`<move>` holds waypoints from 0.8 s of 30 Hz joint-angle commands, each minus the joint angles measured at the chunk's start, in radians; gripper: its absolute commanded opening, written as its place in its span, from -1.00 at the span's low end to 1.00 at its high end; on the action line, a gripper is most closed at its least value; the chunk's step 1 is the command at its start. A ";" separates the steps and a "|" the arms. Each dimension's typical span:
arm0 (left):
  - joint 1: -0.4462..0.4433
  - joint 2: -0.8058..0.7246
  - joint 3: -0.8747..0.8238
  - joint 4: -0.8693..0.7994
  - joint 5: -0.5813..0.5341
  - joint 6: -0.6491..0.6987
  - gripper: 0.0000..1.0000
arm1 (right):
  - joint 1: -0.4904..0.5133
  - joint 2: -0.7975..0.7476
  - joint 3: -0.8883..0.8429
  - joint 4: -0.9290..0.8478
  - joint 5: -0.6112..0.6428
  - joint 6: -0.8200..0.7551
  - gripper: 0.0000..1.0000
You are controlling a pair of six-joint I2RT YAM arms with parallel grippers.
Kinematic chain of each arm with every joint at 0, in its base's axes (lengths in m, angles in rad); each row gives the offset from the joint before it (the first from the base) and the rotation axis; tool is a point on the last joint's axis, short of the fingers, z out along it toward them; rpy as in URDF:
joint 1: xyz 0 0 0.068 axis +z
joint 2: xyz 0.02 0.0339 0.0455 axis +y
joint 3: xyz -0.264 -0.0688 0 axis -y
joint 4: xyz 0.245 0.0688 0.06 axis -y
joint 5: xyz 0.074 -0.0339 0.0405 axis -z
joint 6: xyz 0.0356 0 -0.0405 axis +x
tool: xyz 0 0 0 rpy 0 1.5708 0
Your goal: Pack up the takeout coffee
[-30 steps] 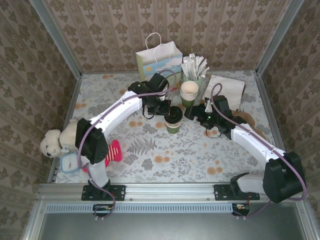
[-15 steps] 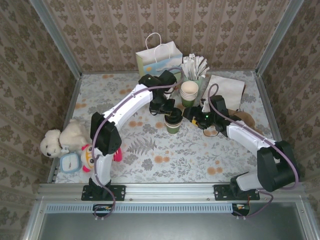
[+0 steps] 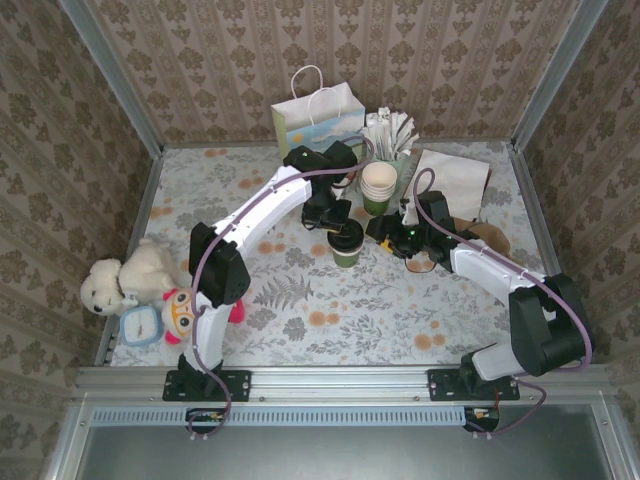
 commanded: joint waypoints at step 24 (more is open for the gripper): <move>-0.023 0.044 0.042 -0.035 0.011 0.052 -0.94 | -0.004 0.005 -0.036 0.031 -0.005 -0.019 0.15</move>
